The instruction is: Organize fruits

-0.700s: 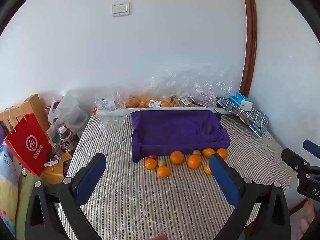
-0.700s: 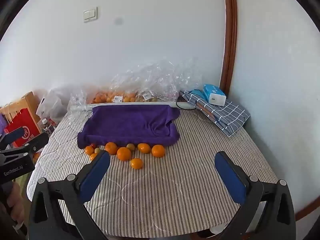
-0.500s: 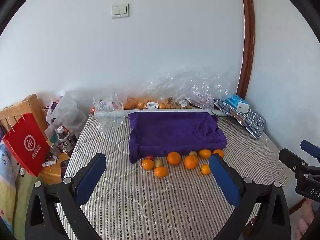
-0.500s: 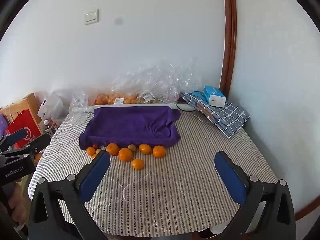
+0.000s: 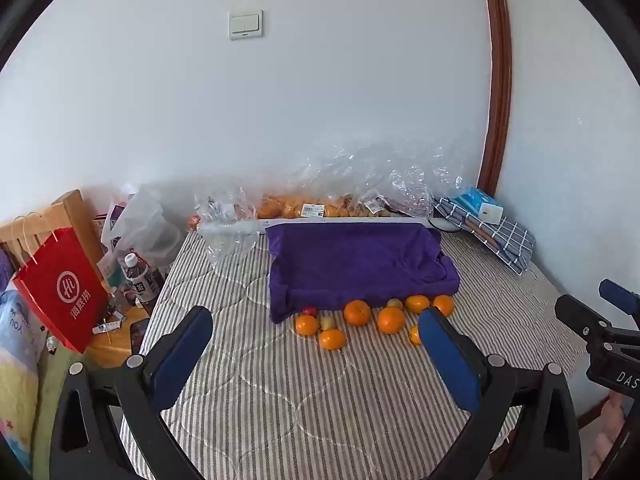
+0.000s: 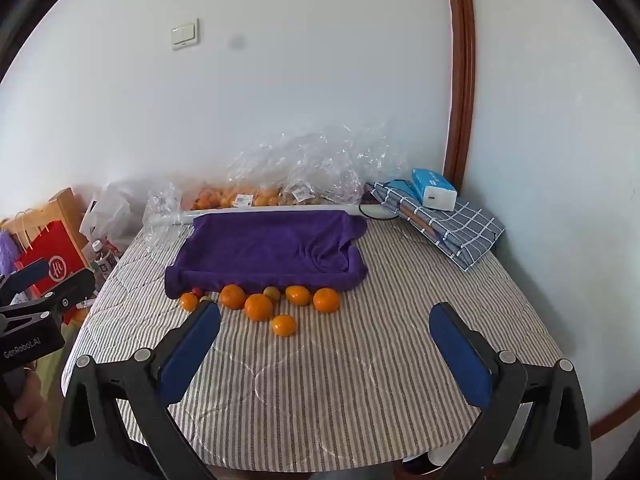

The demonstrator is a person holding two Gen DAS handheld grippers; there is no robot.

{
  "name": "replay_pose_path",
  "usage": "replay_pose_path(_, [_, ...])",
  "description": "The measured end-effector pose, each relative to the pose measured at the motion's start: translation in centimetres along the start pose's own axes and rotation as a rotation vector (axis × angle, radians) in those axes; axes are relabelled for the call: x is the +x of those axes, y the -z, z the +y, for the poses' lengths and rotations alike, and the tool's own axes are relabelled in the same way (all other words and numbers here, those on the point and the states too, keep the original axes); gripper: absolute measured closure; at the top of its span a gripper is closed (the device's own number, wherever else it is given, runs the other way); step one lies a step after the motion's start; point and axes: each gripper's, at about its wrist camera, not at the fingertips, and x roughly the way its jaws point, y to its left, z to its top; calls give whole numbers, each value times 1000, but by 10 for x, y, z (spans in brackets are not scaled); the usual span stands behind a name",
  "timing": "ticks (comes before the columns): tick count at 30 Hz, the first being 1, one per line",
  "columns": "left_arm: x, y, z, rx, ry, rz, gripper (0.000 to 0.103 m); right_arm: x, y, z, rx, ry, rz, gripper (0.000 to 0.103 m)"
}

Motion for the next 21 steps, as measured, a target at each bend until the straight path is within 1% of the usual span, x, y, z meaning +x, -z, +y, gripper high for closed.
replay_pose_path(9, [-3,5,2,-28,25,1,0,-8,3,2,4,4,-10,0])
replay_pose_path(21, [-7,3,1,-33,29,-6,0,-13,3,1,8,-6,-22,0])
